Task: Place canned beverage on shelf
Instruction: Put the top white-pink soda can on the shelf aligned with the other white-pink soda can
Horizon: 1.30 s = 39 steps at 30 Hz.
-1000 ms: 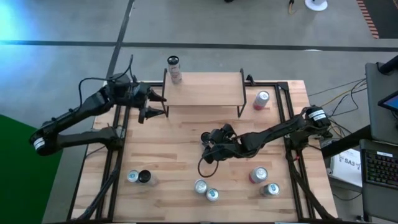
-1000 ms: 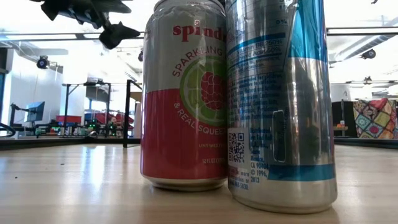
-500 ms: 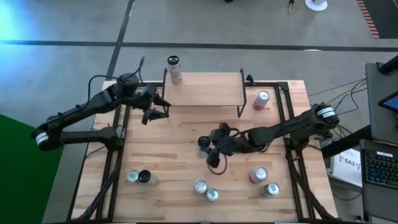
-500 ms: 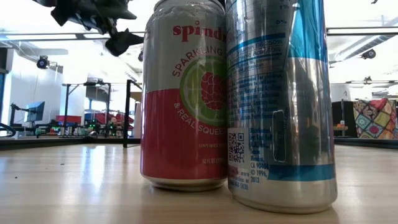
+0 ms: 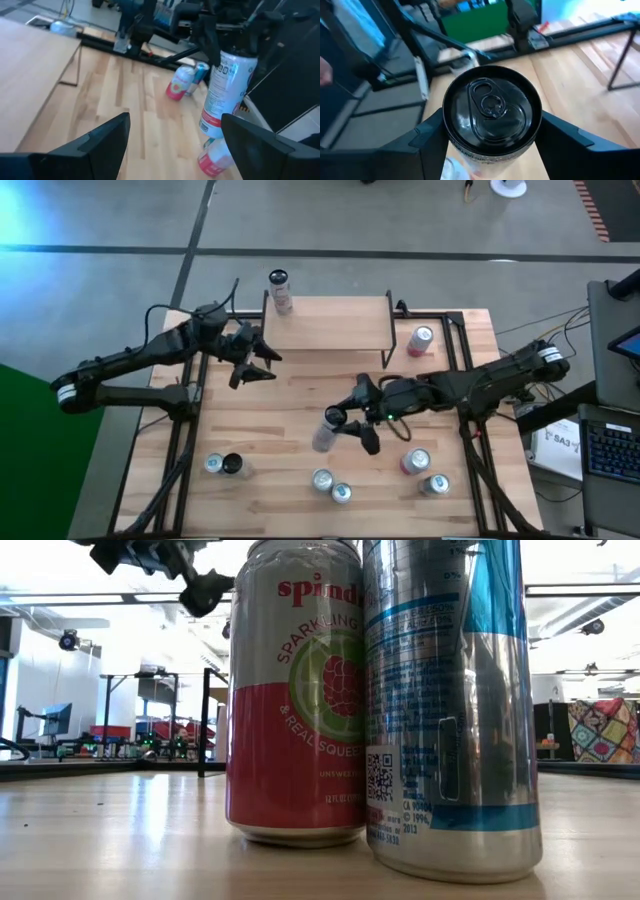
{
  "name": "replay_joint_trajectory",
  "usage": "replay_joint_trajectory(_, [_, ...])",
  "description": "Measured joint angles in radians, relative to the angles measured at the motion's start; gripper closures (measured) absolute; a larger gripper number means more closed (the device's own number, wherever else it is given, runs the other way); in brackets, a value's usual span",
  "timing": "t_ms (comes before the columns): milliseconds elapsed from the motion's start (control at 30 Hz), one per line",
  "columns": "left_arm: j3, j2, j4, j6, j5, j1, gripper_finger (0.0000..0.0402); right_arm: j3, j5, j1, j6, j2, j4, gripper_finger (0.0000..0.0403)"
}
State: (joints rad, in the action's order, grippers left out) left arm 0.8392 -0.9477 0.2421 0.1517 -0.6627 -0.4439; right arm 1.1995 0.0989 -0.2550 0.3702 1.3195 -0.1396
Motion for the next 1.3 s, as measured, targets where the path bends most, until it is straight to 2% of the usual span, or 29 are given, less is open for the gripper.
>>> replay_joint_trajectory(433, [0.001, -0.037, -0.137, 0.097, 0.062, 0.14, 0.0103, 0.005, -0.032, 0.007, 0.011, -0.048, 0.041, 0.0157])
replay_joint_trajectory(633, [0.004, -0.108, -0.303, 0.259, 0.048, 0.205, 0.0101, 0.006, -0.051, 0.054, -0.015, -0.042, 0.068, 0.0156])
replay_joint_trajectory(833, [0.059, -0.154, -0.309, 0.254, 0.049, 0.206, 0.0085, 0.006, -0.082, 0.106, -0.012, -0.042, 0.07, 0.0156])
replay_joint_trajectory(1067, [0.124, -0.241, -0.301, 0.227, 0.038, 0.219, 0.0038, 0.007, -0.13, 0.171, 0.036, -0.042, 0.068, 0.0156])
replay_joint_trajectory(1300, [0.217, -0.347, -0.231, 0.232, 0.006, 0.222, 0.0013, 0.007, -0.177, 0.217, 0.037, -0.042, 0.07, 0.0156])
